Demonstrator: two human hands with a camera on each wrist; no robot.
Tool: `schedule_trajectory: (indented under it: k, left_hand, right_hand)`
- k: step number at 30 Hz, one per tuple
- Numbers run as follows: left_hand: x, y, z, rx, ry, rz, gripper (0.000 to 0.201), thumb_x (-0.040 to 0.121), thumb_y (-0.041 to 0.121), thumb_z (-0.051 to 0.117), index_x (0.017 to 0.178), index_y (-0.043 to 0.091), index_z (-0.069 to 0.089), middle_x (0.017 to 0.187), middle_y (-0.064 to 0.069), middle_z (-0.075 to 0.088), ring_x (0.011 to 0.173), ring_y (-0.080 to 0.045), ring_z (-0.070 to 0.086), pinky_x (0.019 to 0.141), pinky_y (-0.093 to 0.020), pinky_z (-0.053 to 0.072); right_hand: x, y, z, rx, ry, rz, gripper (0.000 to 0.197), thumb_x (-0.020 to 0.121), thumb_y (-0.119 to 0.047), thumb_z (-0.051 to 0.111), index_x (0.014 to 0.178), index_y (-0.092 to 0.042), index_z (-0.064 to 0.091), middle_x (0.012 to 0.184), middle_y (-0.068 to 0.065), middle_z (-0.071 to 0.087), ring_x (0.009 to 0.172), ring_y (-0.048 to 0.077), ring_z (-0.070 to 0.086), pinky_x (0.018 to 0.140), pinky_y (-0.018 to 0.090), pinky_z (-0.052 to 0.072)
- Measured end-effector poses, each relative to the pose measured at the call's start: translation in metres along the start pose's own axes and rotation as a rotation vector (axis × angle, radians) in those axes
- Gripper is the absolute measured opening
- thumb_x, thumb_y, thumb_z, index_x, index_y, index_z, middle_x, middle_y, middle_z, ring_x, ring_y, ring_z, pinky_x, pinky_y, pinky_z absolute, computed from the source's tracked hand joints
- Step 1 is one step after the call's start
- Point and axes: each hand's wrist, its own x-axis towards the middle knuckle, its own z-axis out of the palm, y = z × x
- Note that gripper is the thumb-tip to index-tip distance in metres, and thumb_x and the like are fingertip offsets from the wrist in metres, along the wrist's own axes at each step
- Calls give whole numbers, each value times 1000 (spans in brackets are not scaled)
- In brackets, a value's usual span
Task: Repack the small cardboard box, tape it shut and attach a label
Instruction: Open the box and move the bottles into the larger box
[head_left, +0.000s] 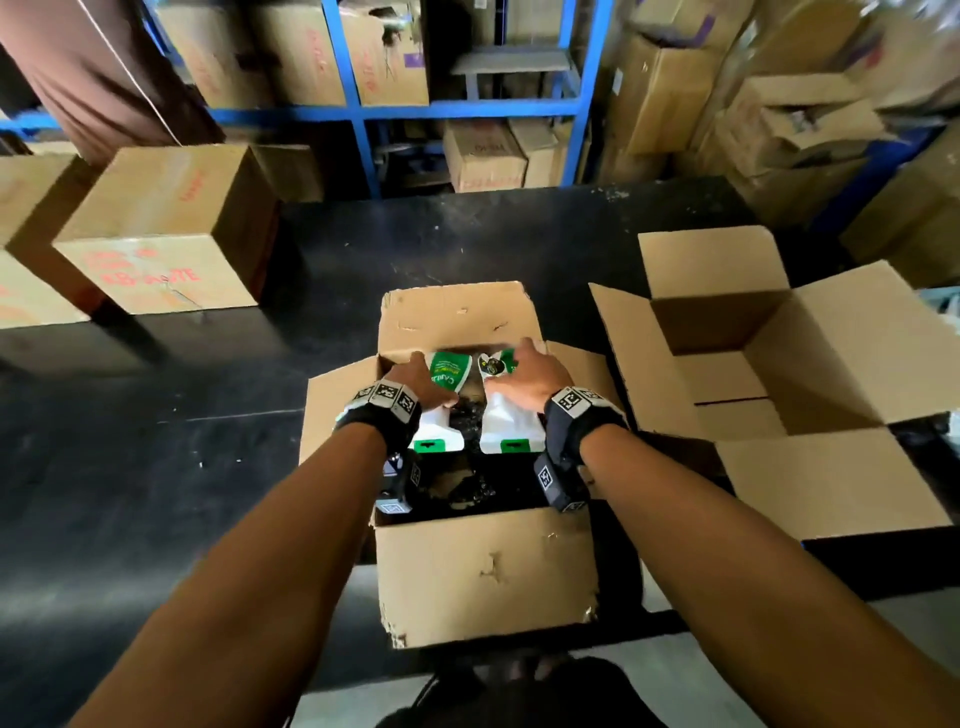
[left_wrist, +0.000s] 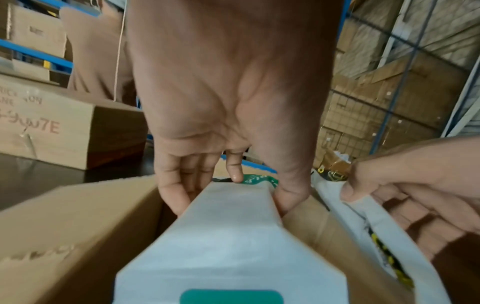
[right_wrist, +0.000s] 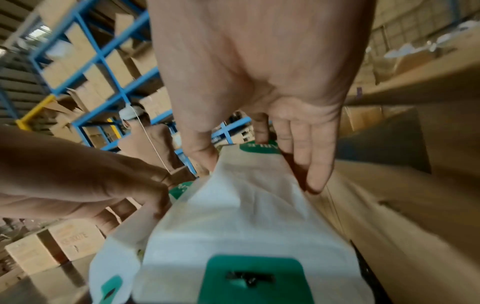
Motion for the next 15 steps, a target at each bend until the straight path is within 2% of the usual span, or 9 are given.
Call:
schedule_trajectory:
  k: [2, 5, 8, 10, 13, 15]
  left_hand:
    - [-14, 8, -9, 2, 16, 32, 74, 81, 43, 77, 135, 8, 40, 131, -18, 59, 116, -36, 59, 91, -40, 47]
    - [-29, 17, -13, 37, 36, 55, 69, 83, 43, 75, 134, 9, 41, 131, -16, 59, 115, -35, 59, 87, -39, 44]
    - [-40, 21, -9, 53, 63, 30, 71, 81, 46, 76, 131, 8, 44, 132, -17, 59, 117, -35, 57, 90, -39, 44]
    - [-46, 25, -4, 65, 83, -7, 74, 79, 49, 77, 132, 7, 45, 132, -17, 58, 117, -36, 57, 94, -41, 46]
    - [-55, 38, 0, 72, 113, -37, 77, 78, 50, 78, 131, 6, 45, 130, -18, 59, 116, -35, 58, 96, -43, 48]
    - [-62, 57, 1, 72, 153, -47, 75, 78, 49, 78, 130, 5, 47, 128, -18, 61, 114, -36, 59, 94, -43, 48]
  right_hand:
    - [-17, -3, -11, 16, 68, -30, 69, 79, -53, 71, 131, -18, 43, 134, 8, 62, 118, 35, 62, 88, 36, 52]
    - [-37, 2, -26, 51, 118, -18, 69, 78, -55, 70, 131, -20, 44, 130, 4, 65, 114, 32, 64, 82, 35, 51]
    - [-51, 12, -44, 8, 119, -17, 65, 82, -55, 68, 130, -18, 44, 117, 2, 65, 105, 28, 65, 71, 31, 42]
    - [-55, 19, -52, -14, 115, -32, 64, 83, -56, 67, 128, -17, 45, 117, 4, 65, 103, 30, 65, 71, 30, 40]
    - [-52, 30, -61, 16, 82, -67, 66, 77, -60, 68, 124, -20, 46, 118, 6, 67, 101, 31, 66, 77, 35, 52]
    - [-52, 39, -74, 44, 65, -110, 65, 76, -59, 69, 124, -21, 49, 118, 4, 67, 101, 29, 65, 83, 36, 54]
